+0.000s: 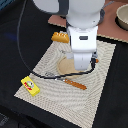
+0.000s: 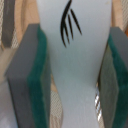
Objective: Interact with the objects in diverse but meaningful ways.
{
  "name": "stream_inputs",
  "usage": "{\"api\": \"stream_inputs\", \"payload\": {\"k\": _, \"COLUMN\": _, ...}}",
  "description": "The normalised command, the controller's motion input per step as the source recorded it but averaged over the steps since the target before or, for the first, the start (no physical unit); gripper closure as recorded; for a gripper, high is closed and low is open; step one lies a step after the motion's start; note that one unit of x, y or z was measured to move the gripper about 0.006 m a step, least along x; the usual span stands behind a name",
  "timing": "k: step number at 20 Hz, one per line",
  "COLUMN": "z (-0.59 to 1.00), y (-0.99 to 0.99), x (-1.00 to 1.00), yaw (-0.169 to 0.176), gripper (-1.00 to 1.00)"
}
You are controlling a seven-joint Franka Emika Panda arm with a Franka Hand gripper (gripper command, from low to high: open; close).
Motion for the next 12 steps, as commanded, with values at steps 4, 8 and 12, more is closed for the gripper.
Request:
{"api": "stream_inputs", "payload": {"k": 4, "z": -0.39, "y": 0.05, "x": -0.33, "yaw": 0.019, "gripper": 1.0}}
{"api": "stream_inputs", "payload": {"k": 8, "z": -0.24, "y": 0.15, "x": -0.16, "yaw": 0.027, "gripper": 1.0}}
{"api": "stream_inputs", "payload": {"k": 12, "z": 0.15, "y": 0.28, "x": 0.0, "yaw": 0.0, "gripper": -1.0}}
